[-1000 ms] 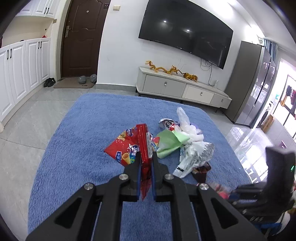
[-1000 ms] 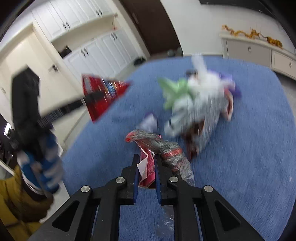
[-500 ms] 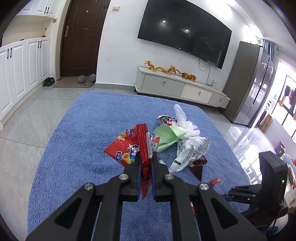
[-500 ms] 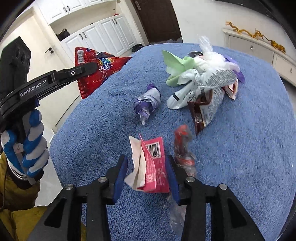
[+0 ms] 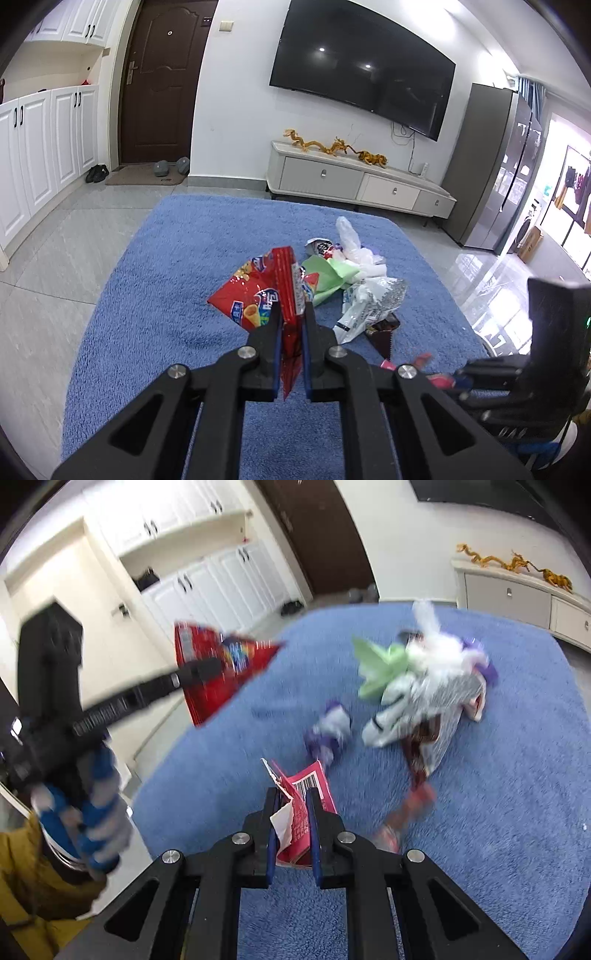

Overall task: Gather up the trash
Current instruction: 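Lift the red snack bag and pink wrapper off the rug with both tools, then carry both items over the trash bin and open both tools to drop them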

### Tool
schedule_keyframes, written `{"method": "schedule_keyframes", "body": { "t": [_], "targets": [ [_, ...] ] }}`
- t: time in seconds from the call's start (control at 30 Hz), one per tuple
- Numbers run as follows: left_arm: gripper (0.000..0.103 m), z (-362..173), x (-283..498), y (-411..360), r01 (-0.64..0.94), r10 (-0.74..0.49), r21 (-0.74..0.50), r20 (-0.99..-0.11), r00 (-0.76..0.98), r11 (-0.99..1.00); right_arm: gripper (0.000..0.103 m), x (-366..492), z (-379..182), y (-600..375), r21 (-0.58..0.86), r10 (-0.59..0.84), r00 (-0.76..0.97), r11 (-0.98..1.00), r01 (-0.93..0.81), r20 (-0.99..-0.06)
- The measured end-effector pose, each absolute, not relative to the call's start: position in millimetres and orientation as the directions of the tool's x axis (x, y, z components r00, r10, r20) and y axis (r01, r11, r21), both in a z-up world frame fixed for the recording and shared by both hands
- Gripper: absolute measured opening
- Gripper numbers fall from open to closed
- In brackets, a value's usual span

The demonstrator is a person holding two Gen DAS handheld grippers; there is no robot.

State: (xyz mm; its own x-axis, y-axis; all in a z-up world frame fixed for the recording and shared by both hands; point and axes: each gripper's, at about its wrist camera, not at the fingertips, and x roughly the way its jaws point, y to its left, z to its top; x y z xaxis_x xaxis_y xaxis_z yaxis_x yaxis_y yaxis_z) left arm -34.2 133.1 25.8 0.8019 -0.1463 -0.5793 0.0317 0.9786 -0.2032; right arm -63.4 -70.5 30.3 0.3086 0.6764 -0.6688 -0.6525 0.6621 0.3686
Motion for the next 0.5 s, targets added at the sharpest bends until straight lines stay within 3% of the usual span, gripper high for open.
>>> {"method": "schedule_keyframes", "body": {
  "t": [0.33, 0.5],
  "targets": [
    [0.008, 48, -35, 93, 0.143, -0.225, -0.187, -0.550, 0.804, 0.972, 0.012, -65, 69, -129, 0.381, 0.678, 0.464, 0.718, -0.583, -0.570],
    [0.008, 58, -26, 45, 0.261, -0.314, -0.174, -0.543, 0.779, 0.949, 0.012, -65, 83, -183, 0.369, 0.606, 0.583, 0.794, -0.483, -0.541]
  ]
}}
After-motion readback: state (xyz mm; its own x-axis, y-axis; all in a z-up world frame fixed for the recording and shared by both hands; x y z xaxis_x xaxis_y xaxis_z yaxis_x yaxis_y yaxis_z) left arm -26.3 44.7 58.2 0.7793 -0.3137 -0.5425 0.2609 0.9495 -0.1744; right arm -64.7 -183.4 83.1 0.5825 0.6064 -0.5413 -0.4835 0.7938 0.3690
